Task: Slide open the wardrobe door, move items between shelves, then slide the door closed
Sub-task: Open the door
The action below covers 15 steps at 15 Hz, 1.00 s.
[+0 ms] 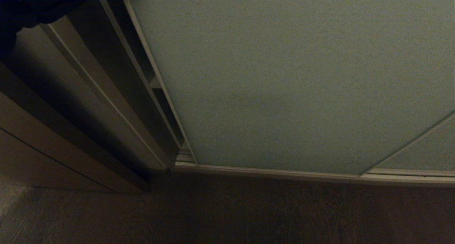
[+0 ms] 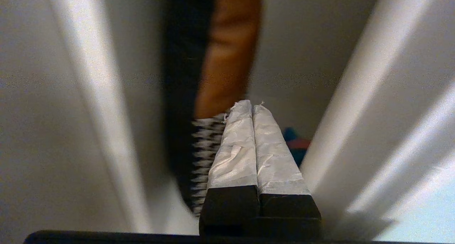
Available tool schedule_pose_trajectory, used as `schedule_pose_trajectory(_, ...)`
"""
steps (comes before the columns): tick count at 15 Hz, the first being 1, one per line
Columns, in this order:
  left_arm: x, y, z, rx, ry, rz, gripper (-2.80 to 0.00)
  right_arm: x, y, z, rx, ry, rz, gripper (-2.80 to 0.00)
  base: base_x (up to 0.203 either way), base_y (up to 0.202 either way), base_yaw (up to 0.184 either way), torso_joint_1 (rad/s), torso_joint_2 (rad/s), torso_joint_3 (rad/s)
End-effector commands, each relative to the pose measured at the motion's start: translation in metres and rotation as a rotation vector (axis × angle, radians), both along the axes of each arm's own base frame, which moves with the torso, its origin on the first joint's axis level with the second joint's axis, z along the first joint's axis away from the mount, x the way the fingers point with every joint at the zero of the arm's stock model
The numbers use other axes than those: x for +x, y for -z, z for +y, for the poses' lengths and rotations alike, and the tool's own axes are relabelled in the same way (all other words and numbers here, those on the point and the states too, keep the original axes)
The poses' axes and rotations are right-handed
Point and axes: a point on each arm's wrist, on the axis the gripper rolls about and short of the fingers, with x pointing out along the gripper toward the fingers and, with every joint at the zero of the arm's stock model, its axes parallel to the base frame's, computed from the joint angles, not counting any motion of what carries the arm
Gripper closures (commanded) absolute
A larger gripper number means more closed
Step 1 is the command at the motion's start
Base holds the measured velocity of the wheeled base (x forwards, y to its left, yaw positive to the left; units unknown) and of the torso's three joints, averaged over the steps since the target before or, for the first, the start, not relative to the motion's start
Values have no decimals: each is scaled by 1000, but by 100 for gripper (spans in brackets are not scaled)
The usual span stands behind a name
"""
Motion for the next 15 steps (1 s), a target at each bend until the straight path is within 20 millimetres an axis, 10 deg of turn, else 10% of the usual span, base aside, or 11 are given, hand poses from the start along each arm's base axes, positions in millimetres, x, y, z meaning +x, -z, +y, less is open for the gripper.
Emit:
schedule_pose_trajectory(1, 15, 10, -16, 11, 41, 28, 0, 0, 0, 0, 0, -2, -1, 0, 0, 0, 0, 0, 0, 0)
schedule_pose_trajectory(15, 40, 56, -150, 62, 340, 141, 0, 0, 0, 0, -1, 0, -1, 0, 0, 0, 0, 0, 0, 0)
